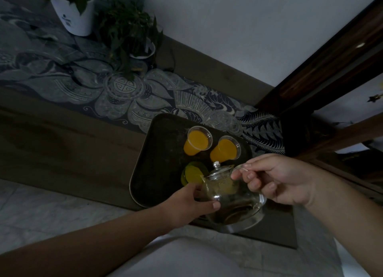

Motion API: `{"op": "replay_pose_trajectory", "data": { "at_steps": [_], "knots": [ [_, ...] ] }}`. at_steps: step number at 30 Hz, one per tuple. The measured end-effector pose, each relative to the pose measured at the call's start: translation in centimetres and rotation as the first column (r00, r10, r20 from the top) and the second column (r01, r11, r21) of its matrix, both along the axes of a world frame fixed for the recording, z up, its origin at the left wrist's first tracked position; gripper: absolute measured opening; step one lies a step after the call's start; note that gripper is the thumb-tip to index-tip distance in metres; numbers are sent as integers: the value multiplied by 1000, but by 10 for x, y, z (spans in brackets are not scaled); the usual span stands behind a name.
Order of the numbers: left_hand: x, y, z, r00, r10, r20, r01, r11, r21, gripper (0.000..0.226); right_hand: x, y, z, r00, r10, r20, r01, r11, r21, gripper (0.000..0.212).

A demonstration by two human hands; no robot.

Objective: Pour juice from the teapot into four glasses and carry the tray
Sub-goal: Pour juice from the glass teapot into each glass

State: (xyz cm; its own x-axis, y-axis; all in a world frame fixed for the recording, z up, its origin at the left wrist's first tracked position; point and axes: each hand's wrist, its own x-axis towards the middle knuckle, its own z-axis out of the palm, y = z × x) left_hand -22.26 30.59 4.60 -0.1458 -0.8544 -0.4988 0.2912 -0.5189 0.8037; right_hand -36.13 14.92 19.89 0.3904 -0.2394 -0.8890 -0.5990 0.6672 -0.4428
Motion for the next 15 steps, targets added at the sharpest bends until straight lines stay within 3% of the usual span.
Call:
{"op": "replay_pose_trajectory", "data": {
  "at_steps": [3, 8, 13, 15],
  "knots": [
    [1, 0, 0, 1000, 2, 4, -2, 1000, -6, 54, 1, -2, -1, 1000, 5, 2, -5, 1000, 3, 29],
    [2, -1, -2, 999, -10, 48, 9, 1000, 6, 90, 4, -5, -1, 1000, 6, 7, -6, 1000, -3, 30],
    [2, -2, -3, 995, -14, 100, 13, 1000, 10, 76, 8, -4, 1, 1000, 9, 6, -9, 1000, 2, 32],
    [3, -1, -3, 995, -13, 99, 12, 1000, 9, 83, 9, -3, 2, 1000, -1, 13, 1, 1000, 4, 32]
  ]
}}
